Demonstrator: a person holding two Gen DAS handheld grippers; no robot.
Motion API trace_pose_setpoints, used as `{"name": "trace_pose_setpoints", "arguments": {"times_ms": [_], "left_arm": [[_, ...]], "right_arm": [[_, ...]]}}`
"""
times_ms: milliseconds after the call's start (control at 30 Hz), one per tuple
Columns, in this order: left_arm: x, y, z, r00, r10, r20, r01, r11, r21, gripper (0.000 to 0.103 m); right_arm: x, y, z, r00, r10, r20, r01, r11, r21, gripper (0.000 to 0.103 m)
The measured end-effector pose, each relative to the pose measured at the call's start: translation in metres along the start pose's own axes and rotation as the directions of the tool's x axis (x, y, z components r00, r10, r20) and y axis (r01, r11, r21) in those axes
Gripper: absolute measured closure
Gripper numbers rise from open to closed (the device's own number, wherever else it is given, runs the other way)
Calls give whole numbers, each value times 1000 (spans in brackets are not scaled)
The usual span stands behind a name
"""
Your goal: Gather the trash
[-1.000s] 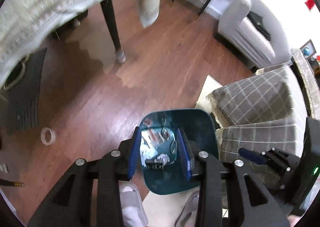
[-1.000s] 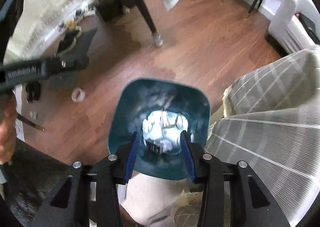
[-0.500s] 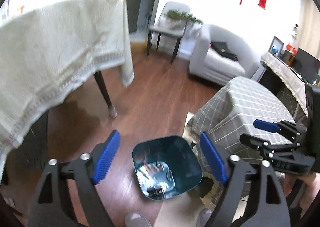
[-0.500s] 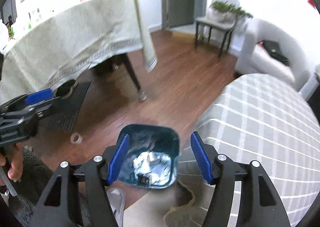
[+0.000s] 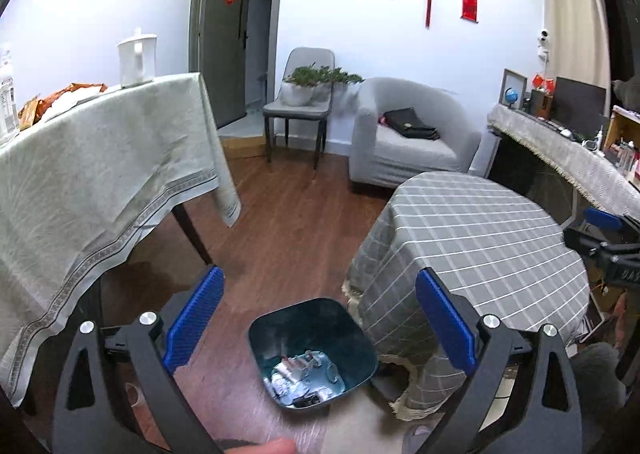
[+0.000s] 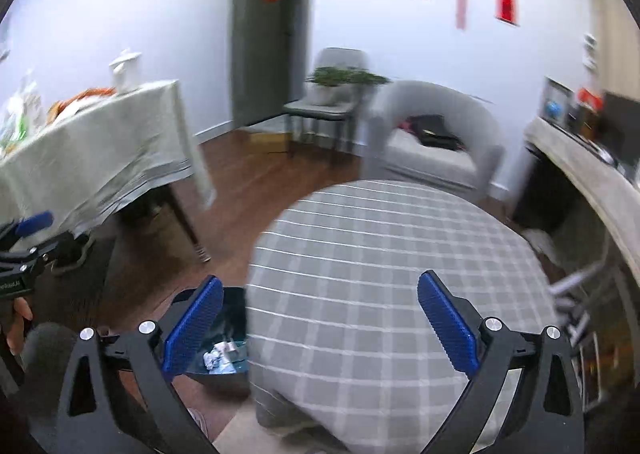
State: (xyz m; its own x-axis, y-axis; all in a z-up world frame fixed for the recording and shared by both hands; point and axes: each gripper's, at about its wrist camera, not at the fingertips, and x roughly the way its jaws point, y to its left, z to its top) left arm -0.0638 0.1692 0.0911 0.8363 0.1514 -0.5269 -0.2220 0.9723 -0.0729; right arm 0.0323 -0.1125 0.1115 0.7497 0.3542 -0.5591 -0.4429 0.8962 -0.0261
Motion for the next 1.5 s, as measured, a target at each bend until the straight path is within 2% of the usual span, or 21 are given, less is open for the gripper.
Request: {"name": "trace_pose_setpoints", "arguments": {"times_ms": [167, 367, 600, 833, 1033, 1333, 1500], "left_arm": [[-2, -14, -11, 1000, 11, 14, -11, 1000, -15, 4], [6, -43, -35, 998, 54, 23, -56, 996, 74, 3], [20, -50, -59, 999, 38, 1, -38, 997, 61, 3], [27, -40, -61, 999, 40, -22, -40, 999, 29, 3], [31, -44, -65, 998, 59, -35, -57, 997, 48, 3], [29, -40, -67, 998, 48, -32, -47, 999, 13, 3], [26, -41, -67, 998, 56, -16, -56, 998, 11, 3]], "right_arm": [[-27, -49, -24, 993, -112, 23, 111, 992, 56, 4], [-32, -82, -59, 984, -176, 24, 172, 979, 107, 4], [-25, -90, -91, 988, -151, 33, 148, 984, 95, 4], [-30, -79, -88, 991, -89, 96, 82, 994, 74, 4], [-21, -63, -90, 995, -67, 77, 65, 998, 23, 4], [-30, -84, -93, 992, -17, 125, 2, 992, 124, 4], [-29, -81, -92, 992, -16, 124, 1, 993, 121, 4]]}}
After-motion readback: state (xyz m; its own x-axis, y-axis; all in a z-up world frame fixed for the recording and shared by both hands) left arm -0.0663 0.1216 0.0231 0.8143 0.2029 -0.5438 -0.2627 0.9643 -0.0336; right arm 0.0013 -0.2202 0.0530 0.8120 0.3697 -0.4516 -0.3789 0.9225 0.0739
